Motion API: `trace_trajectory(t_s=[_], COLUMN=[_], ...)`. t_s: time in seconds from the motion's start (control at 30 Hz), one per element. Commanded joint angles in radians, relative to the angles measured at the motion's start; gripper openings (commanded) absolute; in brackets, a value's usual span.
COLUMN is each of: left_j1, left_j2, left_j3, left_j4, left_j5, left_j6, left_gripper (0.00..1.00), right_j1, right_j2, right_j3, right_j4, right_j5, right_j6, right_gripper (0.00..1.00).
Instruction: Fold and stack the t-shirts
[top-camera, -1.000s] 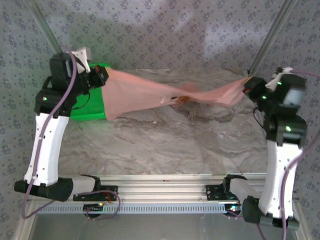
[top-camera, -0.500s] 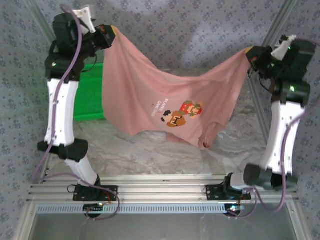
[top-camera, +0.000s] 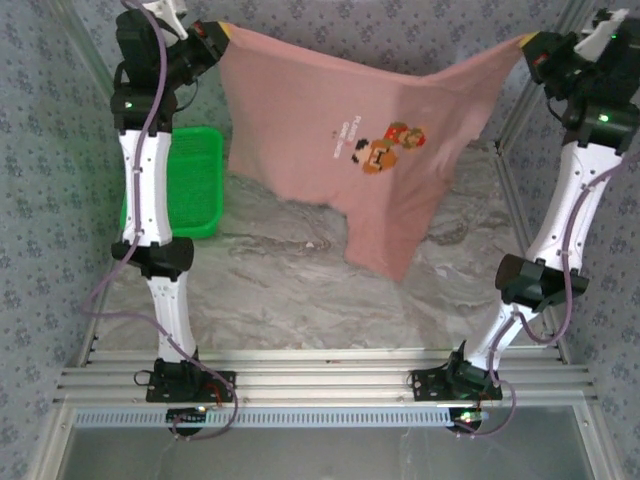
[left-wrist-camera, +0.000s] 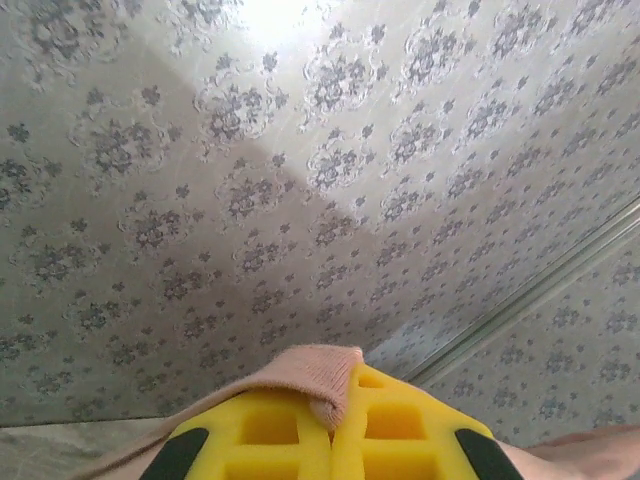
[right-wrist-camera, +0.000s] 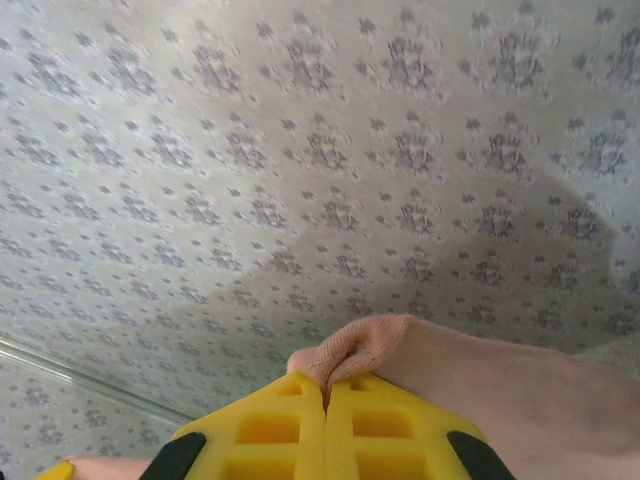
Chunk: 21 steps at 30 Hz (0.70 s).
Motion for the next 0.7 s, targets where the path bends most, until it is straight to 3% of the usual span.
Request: trace_trajectory(t_s=[0.0, 0.2, 0.3, 0.4, 0.57, 0.67], left_j1=[0.034, 0.067, 0.044, 0.013, 0.029, 0.030], left_j2=[-0.101, -0.178, -0.228, -0.329, -0.579, -0.733], left_j3=[0.027, -0.028, -0.154, -0.432, -1.102, -1.447], left_j4=[0.010, -0.176, -0.276, -0.318, -0.276, -0.222], left_j5=[0.029, 0.044, 0.028, -0.051, -0.160, -0.167], left_j6=[0.054, 0.143, 0.198, 0.219, 0.152, 0.121], left_gripper=[0.00, 0.00, 0.00, 0.00, 0.00, 0.00], right_j1=[-0.034, -0.117, -0.129, -0.125, -0.125, -0.100], right_j2=[-0.102, -0.330, -0.438, -0.542, -0.751, -0.847], right_j3=[-0.068, -0.404, -0.582, -0.783, -1.223, -1.446], right_j4=[0.037, 0.079, 0.052, 0.001, -0.112, -0.227], right_j5=[-0.068, -0.120, -0.151, -0.160, -0.085, -0.020], right_j6=[0.011, -0.023, -0.077, -0.126, -0.175, -0.220], right_gripper=[0.00, 0.00, 0.00, 0.00, 0.00, 0.00])
